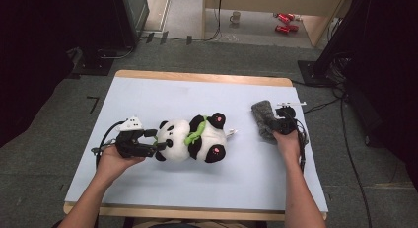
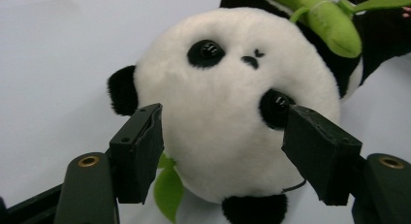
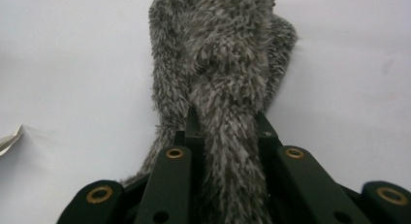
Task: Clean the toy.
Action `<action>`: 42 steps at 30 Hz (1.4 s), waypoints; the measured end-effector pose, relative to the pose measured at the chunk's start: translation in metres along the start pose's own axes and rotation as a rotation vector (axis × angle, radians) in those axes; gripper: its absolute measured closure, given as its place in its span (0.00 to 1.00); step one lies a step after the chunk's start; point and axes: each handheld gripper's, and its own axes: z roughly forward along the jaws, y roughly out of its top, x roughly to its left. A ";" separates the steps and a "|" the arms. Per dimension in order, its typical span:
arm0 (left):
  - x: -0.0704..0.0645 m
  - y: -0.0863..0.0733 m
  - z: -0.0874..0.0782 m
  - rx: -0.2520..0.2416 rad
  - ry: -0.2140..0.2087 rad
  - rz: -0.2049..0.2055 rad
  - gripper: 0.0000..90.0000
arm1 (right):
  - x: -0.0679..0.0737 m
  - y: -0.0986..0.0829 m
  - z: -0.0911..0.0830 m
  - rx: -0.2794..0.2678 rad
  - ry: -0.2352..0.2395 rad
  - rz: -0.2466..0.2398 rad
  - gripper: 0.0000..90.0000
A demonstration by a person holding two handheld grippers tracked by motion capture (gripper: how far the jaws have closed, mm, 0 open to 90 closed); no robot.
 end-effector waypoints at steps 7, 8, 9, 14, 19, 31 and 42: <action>-0.004 -0.002 0.010 -0.004 -0.001 0.031 0.30 | 0.002 0.002 -0.019 -0.042 0.027 0.019 0.85; -0.002 -0.002 0.010 -0.013 0.000 0.032 0.29 | 0.003 0.002 -0.022 -0.044 0.031 0.015 0.85; -0.001 -0.002 0.010 -0.013 -0.005 0.026 0.28 | 0.004 0.002 -0.025 -0.046 0.037 0.012 0.85; 0.004 -0.008 0.011 -0.007 -0.047 0.020 0.24 | 0.015 0.002 -0.038 -0.058 0.058 -0.015 0.85; 0.005 -0.014 0.011 -0.014 -0.079 0.008 0.24 | 0.024 0.003 -0.048 -0.080 0.070 -0.036 0.85; 0.009 -0.024 0.025 0.023 -0.079 -0.021 0.10 | 0.040 0.007 -0.057 -0.072 0.106 -0.065 0.85; 0.004 -0.025 0.023 -0.039 -0.047 0.093 0.14 | 0.050 0.007 -0.054 -0.041 0.129 -0.088 0.85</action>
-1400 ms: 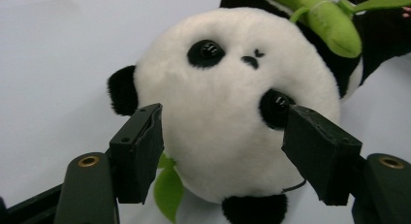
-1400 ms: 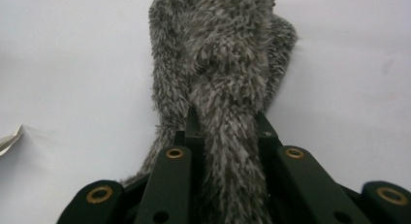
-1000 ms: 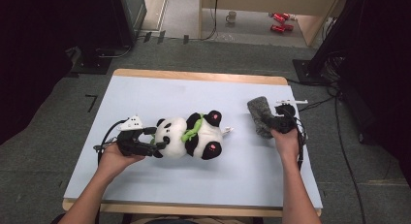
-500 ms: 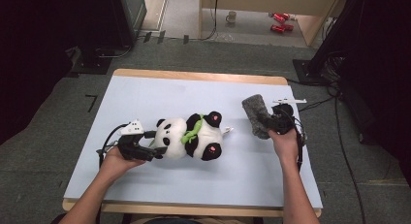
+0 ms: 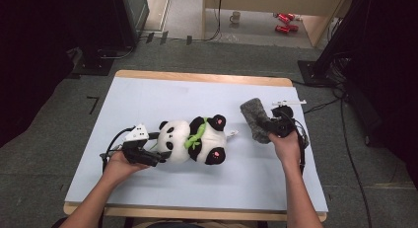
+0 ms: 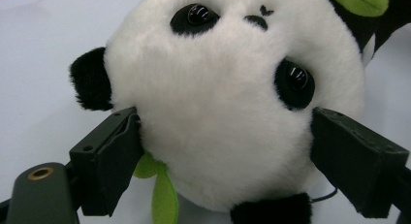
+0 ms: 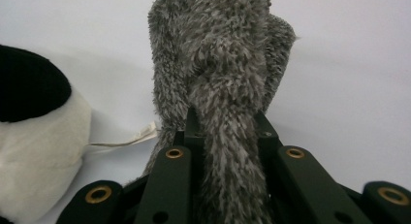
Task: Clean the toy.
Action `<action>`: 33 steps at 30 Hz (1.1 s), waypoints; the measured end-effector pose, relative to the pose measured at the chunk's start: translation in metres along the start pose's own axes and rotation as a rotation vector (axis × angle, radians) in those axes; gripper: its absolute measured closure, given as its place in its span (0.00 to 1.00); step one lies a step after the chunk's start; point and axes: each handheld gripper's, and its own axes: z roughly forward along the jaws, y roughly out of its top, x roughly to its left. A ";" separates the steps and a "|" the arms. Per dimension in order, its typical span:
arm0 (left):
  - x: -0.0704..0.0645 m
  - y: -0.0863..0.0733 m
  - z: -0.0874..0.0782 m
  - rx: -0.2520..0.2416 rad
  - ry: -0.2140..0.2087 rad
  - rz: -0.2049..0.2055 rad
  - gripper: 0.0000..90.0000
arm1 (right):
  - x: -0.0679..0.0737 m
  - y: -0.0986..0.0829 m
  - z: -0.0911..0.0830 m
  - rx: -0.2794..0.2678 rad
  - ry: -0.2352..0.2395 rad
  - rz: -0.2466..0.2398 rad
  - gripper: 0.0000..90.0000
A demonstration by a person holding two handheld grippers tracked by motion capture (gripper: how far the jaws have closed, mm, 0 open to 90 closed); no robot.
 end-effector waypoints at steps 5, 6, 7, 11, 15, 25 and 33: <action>0.003 -0.004 -0.001 -0.023 -0.026 -0.008 0.15 | 0.009 0.003 -0.001 -0.010 0.010 -0.027 0.84; 0.003 -0.003 -0.002 -0.020 -0.027 -0.004 0.15 | 0.010 0.003 0.000 -0.010 0.012 -0.031 0.84; 0.002 -0.002 -0.004 -0.012 -0.026 0.005 0.16 | 0.011 0.004 0.000 -0.008 0.010 -0.035 0.84; -0.003 -0.001 -0.005 -0.002 -0.017 0.010 0.16 | 0.011 0.004 -0.001 -0.006 0.011 -0.036 0.84; -0.002 -0.001 -0.002 -0.001 -0.022 -0.022 0.14 | 0.014 0.007 -0.006 -0.025 0.028 -0.030 0.84; -0.001 -0.005 0.012 -0.008 -0.026 -0.026 0.00 | 0.031 0.024 -0.014 -0.021 0.085 -0.045 0.84; -0.003 -0.002 0.010 0.009 -0.002 -0.032 0.01 | 0.047 0.041 -0.017 0.001 0.120 -0.019 0.85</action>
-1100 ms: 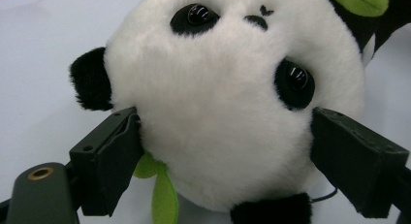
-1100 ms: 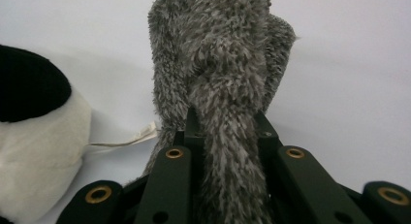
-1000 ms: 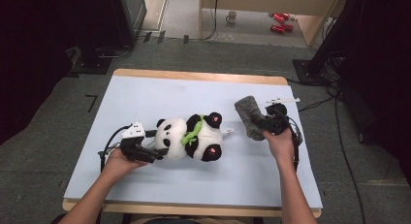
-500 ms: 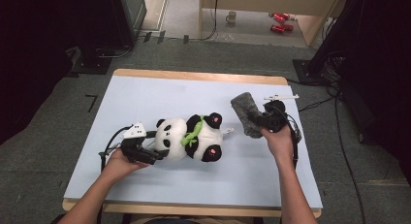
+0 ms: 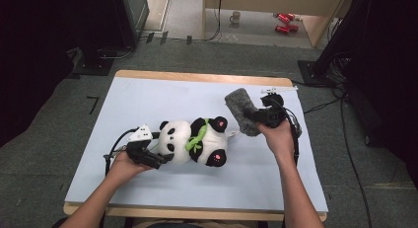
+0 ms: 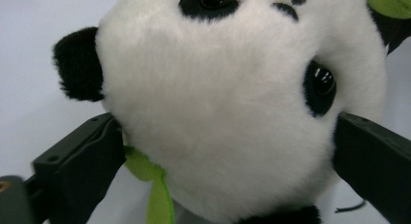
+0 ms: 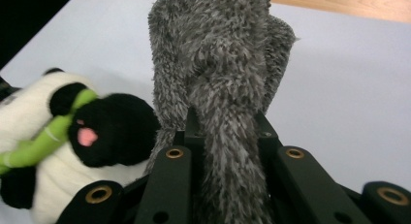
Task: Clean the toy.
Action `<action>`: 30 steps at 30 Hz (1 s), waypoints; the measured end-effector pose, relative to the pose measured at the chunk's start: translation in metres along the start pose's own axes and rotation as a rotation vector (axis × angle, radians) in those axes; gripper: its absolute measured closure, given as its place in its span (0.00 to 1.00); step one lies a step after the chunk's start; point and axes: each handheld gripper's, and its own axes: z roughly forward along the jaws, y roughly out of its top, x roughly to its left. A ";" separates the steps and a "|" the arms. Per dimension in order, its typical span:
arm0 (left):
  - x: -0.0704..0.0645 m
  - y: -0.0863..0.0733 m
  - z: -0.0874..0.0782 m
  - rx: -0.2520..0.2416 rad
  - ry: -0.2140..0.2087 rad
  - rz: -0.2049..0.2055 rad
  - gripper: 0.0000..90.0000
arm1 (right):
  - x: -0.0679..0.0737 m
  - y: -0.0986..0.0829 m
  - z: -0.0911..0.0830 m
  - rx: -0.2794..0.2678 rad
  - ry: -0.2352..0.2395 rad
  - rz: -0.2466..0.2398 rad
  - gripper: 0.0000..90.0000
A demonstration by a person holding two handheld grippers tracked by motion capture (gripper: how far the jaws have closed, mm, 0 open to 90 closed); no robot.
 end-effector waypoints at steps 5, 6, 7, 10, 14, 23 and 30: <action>0.001 0.000 0.000 -0.008 0.002 0.002 0.04 | 0.018 0.014 -0.001 -0.005 0.007 -0.021 0.84; 0.001 0.000 0.000 -0.010 0.001 -0.007 0.05 | 0.022 0.017 -0.002 -0.005 0.010 -0.026 0.84; 0.002 0.000 0.000 -0.010 -0.001 -0.014 0.06 | 0.026 0.021 -0.002 -0.004 0.012 -0.031 0.84; 0.002 0.000 -0.002 -0.009 -0.010 -0.018 0.10 | 0.036 0.029 -0.001 0.007 0.017 -0.044 0.85; -0.002 0.001 -0.008 0.007 -0.002 0.029 0.10 | 0.053 0.037 0.004 0.017 0.032 -0.085 0.85; -0.008 -0.001 -0.012 -0.014 0.018 0.058 0.12 | 0.083 0.039 0.021 0.043 0.086 -0.111 0.85; -0.006 -0.007 -0.007 -0.055 0.017 0.022 0.10 | 0.105 0.042 0.034 0.061 0.124 -0.144 0.85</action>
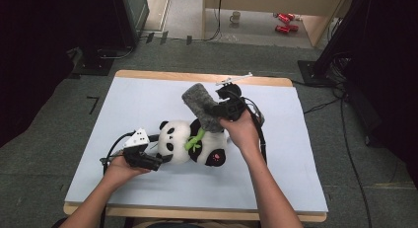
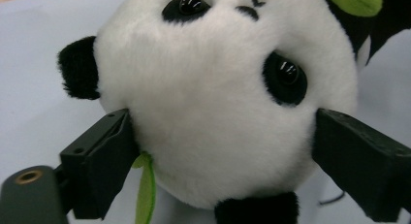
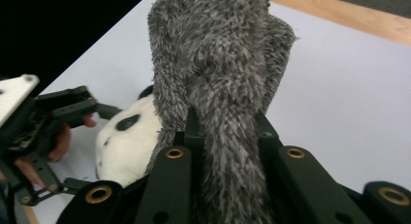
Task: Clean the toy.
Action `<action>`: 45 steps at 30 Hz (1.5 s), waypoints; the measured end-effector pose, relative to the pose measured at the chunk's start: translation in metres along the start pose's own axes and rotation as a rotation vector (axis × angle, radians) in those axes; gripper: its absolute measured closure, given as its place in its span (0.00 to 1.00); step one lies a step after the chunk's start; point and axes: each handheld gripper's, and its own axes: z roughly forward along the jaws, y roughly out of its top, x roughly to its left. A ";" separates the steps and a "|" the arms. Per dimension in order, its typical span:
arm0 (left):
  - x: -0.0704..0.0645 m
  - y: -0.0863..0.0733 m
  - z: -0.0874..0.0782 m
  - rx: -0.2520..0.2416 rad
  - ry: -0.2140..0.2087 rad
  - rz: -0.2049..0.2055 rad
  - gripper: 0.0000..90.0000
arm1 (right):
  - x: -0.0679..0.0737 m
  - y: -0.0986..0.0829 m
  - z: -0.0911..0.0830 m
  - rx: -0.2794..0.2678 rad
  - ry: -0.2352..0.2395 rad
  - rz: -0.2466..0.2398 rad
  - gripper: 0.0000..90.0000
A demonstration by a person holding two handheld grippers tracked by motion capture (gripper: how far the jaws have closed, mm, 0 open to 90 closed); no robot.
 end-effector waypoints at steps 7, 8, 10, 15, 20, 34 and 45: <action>0.002 -0.003 0.010 0.009 -0.016 -0.013 0.00 | 0.017 0.003 0.022 0.042 0.028 -0.018 0.85; 0.001 -0.003 0.010 0.008 -0.016 -0.006 0.00 | 0.019 0.003 0.025 0.047 0.034 -0.022 0.85; 0.001 -0.003 0.011 0.011 -0.017 -0.007 0.00 | 0.022 0.004 0.030 0.057 0.040 -0.028 0.85; 0.000 0.000 0.008 0.008 0.006 -0.005 0.07 | 0.033 0.006 0.042 0.067 0.060 -0.036 0.85; -0.002 0.003 0.004 -0.001 0.032 0.003 0.26 | 0.043 0.008 0.056 0.072 0.071 -0.050 0.84; -0.001 0.008 0.004 0.020 0.054 -0.042 0.39 | 0.051 0.005 0.097 0.157 0.086 -0.046 0.85; 0.001 0.010 0.004 0.028 0.042 -0.059 0.41 | 0.016 0.000 0.085 0.173 -0.056 -0.027 0.85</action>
